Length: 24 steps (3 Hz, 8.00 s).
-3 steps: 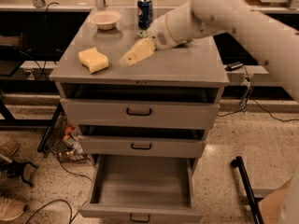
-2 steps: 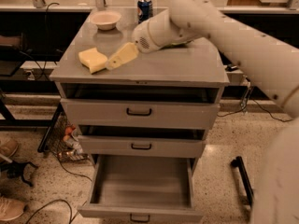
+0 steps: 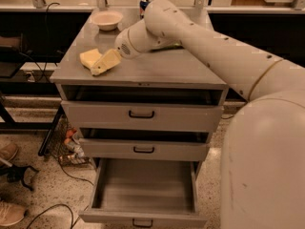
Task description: Place sponge into bottom drawer
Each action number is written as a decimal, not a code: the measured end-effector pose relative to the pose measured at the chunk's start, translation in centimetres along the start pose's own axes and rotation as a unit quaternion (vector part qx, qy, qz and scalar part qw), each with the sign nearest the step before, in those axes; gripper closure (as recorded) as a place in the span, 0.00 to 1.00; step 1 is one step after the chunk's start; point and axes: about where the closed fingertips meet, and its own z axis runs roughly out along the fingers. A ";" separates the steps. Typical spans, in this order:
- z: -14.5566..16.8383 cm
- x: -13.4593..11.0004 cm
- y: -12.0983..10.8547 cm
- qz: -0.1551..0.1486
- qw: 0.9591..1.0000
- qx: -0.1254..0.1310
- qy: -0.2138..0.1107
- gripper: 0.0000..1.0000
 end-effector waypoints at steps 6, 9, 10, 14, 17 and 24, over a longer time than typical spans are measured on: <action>-2.3 -0.8 1.1 0.006 1.000 0.006 -0.028 1.00; -6.9 1.1 4.4 -0.059 0.995 -0.068 -0.040 1.00; -7.2 1.7 5.1 -0.067 0.994 -0.080 -0.030 1.00; -9.1 17.7 17.0 0.004 0.990 -0.131 0.046 1.00; -6.2 23.4 18.8 0.036 0.988 -0.138 0.058 1.00; 9.3 52.0 18.0 0.190 0.975 -0.102 0.045 1.00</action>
Offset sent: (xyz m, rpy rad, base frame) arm 0.0141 0.0230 -0.0249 -0.0371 0.0312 -0.0316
